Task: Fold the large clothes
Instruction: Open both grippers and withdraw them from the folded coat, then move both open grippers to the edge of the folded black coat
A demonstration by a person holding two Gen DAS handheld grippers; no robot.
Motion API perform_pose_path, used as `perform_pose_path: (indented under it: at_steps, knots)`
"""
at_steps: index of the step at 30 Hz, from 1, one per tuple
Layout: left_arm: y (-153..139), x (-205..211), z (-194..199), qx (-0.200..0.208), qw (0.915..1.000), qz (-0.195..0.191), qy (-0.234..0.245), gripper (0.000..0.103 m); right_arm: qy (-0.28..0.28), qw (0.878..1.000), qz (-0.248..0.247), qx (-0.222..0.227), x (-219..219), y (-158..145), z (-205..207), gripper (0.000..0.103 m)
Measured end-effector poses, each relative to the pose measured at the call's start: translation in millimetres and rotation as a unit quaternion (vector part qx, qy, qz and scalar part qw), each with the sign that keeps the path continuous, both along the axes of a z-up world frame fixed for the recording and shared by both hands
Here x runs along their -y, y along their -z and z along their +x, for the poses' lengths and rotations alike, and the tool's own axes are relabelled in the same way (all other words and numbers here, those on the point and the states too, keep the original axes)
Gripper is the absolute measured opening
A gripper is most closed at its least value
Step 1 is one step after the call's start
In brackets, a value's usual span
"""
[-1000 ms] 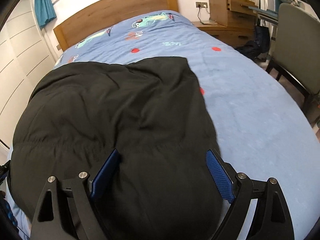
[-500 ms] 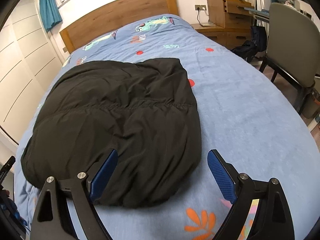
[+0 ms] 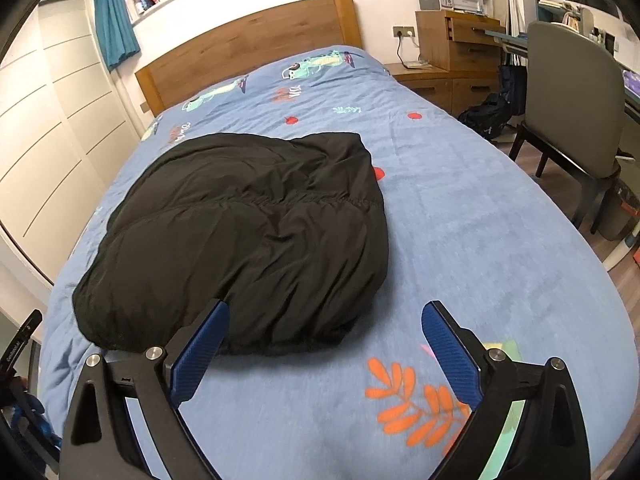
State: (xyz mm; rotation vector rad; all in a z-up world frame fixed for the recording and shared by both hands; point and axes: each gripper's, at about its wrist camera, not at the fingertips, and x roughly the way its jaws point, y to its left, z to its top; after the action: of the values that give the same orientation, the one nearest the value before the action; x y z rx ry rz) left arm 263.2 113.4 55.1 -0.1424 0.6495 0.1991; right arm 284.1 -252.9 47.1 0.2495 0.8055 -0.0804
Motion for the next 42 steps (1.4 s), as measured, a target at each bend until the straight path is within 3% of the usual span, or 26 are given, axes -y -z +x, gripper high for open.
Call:
perform_pose_path:
  at_steps: [4,15,25,33,38,42]
  knots:
    - [-4.2,-3.2,-16.3,-0.002,1.0000,-0.002,0.001,0.063,0.002,1.000,0.012,0.008,0.5,-4.6,-18.9,0.102]
    - [0.8,-9.2,-47.8,-0.038,0.9991,-0.011,0.018,0.063,0.004,0.999,0.032,0.008,7.4,-3.1,-61.8,0.102]
    - [34.0,-23.5,-47.8,-0.085,0.9929,-0.075,0.035,0.063,0.001,0.998,0.063,-0.002,22.4,20.5,-72.7,0.102]
    - [63.6,-28.9,-47.3,-0.118,0.9924,-0.035,-0.001,0.063,-0.002,0.996,0.081,-0.024,36.8,48.9,-67.9,0.103]
    - [83.1,-54.5,-41.5,-0.132,0.9860,-0.102,-0.004,0.063,-0.012,0.995,0.089,-0.035,41.7,63.3,-58.1,0.103]
    - [94.1,-64.7,-31.7,-0.156,0.9807,-0.118,0.004,0.063,-0.014,0.994,0.107,-0.035,47.7,70.4,-42.6,0.103]
